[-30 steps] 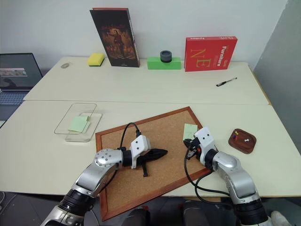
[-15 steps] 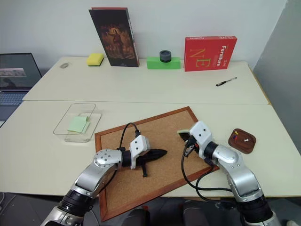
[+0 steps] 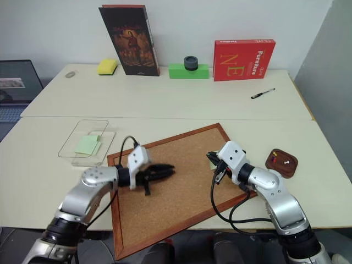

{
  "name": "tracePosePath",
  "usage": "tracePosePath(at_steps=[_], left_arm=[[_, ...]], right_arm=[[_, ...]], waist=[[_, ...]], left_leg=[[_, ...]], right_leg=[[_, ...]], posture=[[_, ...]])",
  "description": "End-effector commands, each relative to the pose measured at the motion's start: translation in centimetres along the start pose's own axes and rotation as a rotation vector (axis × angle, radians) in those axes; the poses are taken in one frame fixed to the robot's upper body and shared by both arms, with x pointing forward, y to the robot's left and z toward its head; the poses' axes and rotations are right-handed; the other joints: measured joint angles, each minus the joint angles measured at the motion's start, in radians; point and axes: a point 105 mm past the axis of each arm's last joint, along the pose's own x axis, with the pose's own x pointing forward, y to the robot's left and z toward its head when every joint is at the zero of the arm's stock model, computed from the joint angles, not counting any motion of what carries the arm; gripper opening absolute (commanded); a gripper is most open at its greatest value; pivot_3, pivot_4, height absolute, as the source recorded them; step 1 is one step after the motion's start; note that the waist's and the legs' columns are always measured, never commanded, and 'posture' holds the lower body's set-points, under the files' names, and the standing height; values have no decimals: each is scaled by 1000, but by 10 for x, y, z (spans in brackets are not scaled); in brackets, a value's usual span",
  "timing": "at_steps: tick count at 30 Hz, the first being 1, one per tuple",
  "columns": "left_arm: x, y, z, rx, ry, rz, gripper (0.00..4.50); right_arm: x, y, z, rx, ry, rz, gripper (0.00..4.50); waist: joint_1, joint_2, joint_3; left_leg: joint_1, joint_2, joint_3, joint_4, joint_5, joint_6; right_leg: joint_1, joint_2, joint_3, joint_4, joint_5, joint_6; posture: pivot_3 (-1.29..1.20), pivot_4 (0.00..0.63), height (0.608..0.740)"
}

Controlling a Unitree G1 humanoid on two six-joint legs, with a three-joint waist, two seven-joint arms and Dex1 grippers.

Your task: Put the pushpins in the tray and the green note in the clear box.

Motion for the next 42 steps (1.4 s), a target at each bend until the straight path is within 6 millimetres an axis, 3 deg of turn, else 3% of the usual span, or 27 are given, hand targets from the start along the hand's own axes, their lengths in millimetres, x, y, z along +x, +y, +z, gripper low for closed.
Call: tracePosePath(at_steps=[1, 4, 6, 16, 26, 40, 42], left_arm=[[0, 16, 43, 12, -132, 25, 1626], [7, 21, 68, 23, -189, 2, 2185], [11, 18, 73, 25, -195, -28, 2568], [26, -1, 59, -15, -130, -162, 4469], [51, -4, 55, -78, -161, -160, 4469], [83, -1, 81, -338, -306, -216, 4469], [86, -1, 83, -352, -314, -225, 4110]], right_arm=[[0, -1, 22, -99, -60, 17, 0], [3, -2, 26, -130, -65, 25, 0], [4, -5, 28, -132, -67, 15, 0], [7, -28, 51, -14, -144, -105, 0], [12, -23, 60, 67, -174, -94, 0], [15, -18, 71, 101, -201, -81, 0], [15, -19, 71, 102, -203, -83, 0]], waist=[[5, -1, 0], [14, -1, 1], [15, -1, 1], [15, 0, 1], [16, 0, 1], [16, 0, 1], [16, 0, 1]], left_leg=[[-1, 0, 0, 0, 0, 0], [-1, -1, 0, 0, 0, 0], [-2, -1, 0, 0, 0, 0], [-3, 0, 0, 0, 0, 0], [-4, 0, 0, 0, 0, 0], [-5, -1, -1, 3, 0, 0], [-5, -1, -1, 3, 0, 0]], right_leg=[[0, 0, 0, 0, 2, 3], [0, 0, 0, -1, 3, 5], [-1, 0, -1, -1, 3, 5], [-3, 0, 0, 1, 3, 4], [-3, 0, 0, 1, 3, 4], [-3, 0, -1, 2, 3, 4], [-3, 0, -1, 2, 3, 4]], posture=[[0, 150, 740], [0, 150, 740], [0, 150, 740], [0, 150, 740], [0, 150, 740], [0, 150, 740], [0, 150, 740]])
